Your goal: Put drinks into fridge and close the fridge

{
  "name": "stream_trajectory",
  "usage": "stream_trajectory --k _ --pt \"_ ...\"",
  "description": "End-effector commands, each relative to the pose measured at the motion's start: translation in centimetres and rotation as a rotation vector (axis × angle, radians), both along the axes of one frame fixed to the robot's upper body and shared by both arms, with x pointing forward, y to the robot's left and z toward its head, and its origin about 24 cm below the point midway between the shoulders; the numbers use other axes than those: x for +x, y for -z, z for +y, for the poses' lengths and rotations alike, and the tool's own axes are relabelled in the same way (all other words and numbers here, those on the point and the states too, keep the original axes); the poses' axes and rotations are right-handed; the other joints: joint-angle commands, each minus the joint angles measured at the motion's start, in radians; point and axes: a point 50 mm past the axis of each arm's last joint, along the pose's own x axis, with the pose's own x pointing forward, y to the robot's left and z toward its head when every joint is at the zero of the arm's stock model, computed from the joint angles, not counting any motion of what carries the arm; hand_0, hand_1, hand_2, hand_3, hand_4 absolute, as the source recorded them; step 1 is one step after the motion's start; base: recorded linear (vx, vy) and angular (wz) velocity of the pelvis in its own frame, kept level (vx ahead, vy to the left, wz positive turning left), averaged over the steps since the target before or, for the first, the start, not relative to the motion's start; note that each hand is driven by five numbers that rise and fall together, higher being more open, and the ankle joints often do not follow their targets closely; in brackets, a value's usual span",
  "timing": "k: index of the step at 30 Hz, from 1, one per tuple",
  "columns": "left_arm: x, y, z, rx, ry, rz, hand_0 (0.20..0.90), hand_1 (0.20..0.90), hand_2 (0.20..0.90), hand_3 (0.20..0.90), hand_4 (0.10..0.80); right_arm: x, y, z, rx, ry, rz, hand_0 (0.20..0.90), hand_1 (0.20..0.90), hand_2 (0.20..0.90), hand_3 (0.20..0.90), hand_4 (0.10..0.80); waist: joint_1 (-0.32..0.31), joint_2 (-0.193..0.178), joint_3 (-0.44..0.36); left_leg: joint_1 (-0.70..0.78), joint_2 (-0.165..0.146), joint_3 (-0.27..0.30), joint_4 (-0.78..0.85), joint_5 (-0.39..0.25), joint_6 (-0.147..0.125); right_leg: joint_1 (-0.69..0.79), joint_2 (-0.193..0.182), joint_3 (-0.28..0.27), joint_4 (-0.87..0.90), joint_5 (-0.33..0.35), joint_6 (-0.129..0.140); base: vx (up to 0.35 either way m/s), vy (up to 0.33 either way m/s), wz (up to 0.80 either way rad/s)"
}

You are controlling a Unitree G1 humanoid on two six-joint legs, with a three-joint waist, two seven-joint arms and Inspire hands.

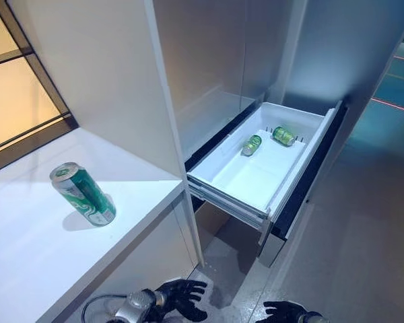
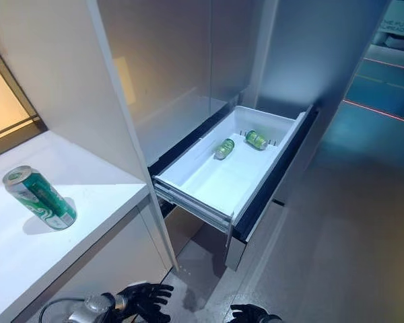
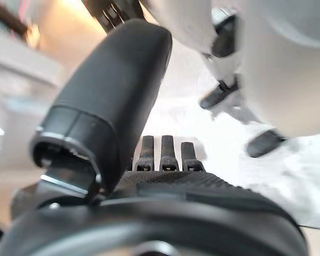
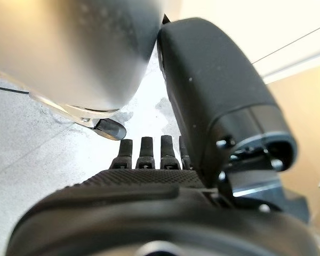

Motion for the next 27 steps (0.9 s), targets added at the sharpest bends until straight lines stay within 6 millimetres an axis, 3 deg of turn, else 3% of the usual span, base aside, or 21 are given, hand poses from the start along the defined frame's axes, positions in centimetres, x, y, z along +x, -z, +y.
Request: stream_trajectory --k 1,2,3,4,5,6,10,12,15,21,24,27 --pt "8.7 -8.1 -2.9 -0.249 0.078 -0.257 0.9 0.9 0.9 0.9 0.8 -1.0 0.1 -1.1 -0.043 -0.081 0.076 0.9 0.9 0.9 0.9 0.8 -0.008 -0.004 0.015 -0.011 -0.054 0.071 0.048 -0.078 0.037 -0.046 0.005 -0.006 0.088 -0.046 0.035 -0.032 0.011 -0.04" --pt "9.7 -10.2 -3.4 -0.31 0.099 -0.293 0.9 0.9 0.9 0.9 0.8 -1.1 0.1 -1.1 -0.044 -0.078 0.073 0.9 0.9 0.9 0.9 0.8 -0.01 -0.003 0.017 -0.012 -0.056 0.069 0.049 -0.078 0.039 -0.047 0.005 -0.004 0.087 -0.044 0.034 -0.03 0.013 -0.03" --pt "11.1 -13.8 -4.0 -0.419 0.126 -0.347 0.9 0.9 0.9 0.9 0.8 -1.4 0.2 -1.1 -0.047 -0.071 0.072 0.9 0.9 0.9 0.9 0.8 -0.01 -0.001 0.018 -0.012 -0.06 0.064 0.047 -0.079 0.043 -0.047 0.006 0.0 0.083 -0.043 0.034 0.0 0.0 0.0" --pt "11.3 -14.5 -4.1 -0.452 0.135 -0.366 0.9 0.9 0.9 0.9 0.8 -1.5 0.2 -1.2 -0.047 -0.069 0.072 0.9 0.9 0.9 0.9 0.8 -0.011 -0.001 0.018 -0.011 -0.061 0.063 0.047 -0.08 0.044 -0.046 0.006 0.001 0.082 -0.043 0.034 0.0 0.0 0.0" --pt "11.9 -18.0 -5.0 -0.557 0.153 -0.414 0.9 0.9 0.9 0.9 0.8 -1.8 0.3 -1.2 -0.048 -0.063 0.072 0.9 0.9 0.9 0.9 0.8 -0.01 -0.002 0.016 -0.011 -0.064 0.058 0.043 -0.082 0.048 -0.044 0.007 0.005 0.077 -0.042 0.034 0.001 -0.006 -0.03" --pt "12.0 -18.6 -5.1 -0.577 0.157 -0.427 0.9 0.9 0.9 0.9 0.8 -1.9 0.3 -1.2 -0.048 -0.063 0.073 0.9 0.9 0.9 0.9 0.8 -0.01 -0.002 0.016 -0.01 -0.064 0.058 0.043 -0.083 0.048 -0.043 0.007 0.005 0.076 -0.042 0.034 0.0 0.0 0.0" --pt "11.5 -27.1 -6.7 -0.885 0.203 -0.668 0.9 0.9 0.9 0.9 0.8 -3.4 0.8 -0.8 -0.042 -0.048 0.083 0.9 0.9 0.9 0.9 0.8 -0.006 -0.008 0.006 -0.004 -0.068 0.053 0.033 -0.087 0.052 -0.034 0.007 0.011 0.062 -0.042 0.036 0.0 0.0 0.0" --pt "11.2 -28.5 -6.7 -0.932 0.201 -0.729 0.9 0.9 0.9 0.9 0.8 -3.7 0.9 -0.6 -0.04 -0.048 0.086 0.9 0.9 0.9 0.9 0.8 -0.005 -0.01 0.004 -0.003 -0.067 0.052 0.031 -0.088 0.053 -0.031 0.007 0.012 0.06 -0.043 0.036 0.0 0.0 0.0" --pt "10.4 -32.3 -6.1 -1.044 0.171 -0.916 0.9 0.9 0.9 0.9 0.8 -4.4 1.1 0.0 -0.037 -0.048 0.094 0.9 0.9 0.9 0.9 0.8 0.001 -0.014 -0.004 0.003 -0.069 0.045 0.025 -0.09 0.052 -0.021 0.009 0.009 0.052 -0.048 0.034 0.013 -0.006 0.0" --pt "8.9 -36.0 -4.0 -1.201 0.098 -1.177 0.9 0.9 0.9 0.9 0.8 -5.0 1.4 0.5 -0.032 -0.055 0.106 0.9 0.9 0.9 0.9 0.8 0.015 -0.018 -0.013 0.011 -0.07 0.032 0.016 -0.089 0.049 -0.007 0.01 0.0 0.047 -0.056 0.028 0.005 -0.001 0.0" --pt "7.5 -37.7 -1.8 -1.279 -0.015 -1.393 0.9 0.9 0.9 0.9 0.8 -5.4 1.6 1.2 -0.027 -0.064 0.113 0.9 0.9 0.9 0.9 0.8 0.033 -0.023 -0.022 0.012 -0.069 0.018 0.012 -0.089 0.047 0.001 0.012 -0.01 0.046 -0.065 0.025 0.01 -0.005 0.0" --pt "6.2 -38.4 -0.2 -1.246 -0.092 -1.584 0.9 0.9 0.9 0.9 0.8 -5.6 1.7 1.6 -0.025 -0.084 0.122 0.9 0.9 0.9 0.9 0.8 0.052 -0.026 -0.025 0.013 -0.067 0.005 0.01 -0.087 0.046 0.007 0.015 -0.02 0.052 -0.075 0.02 0.013 -0.008 0.04"
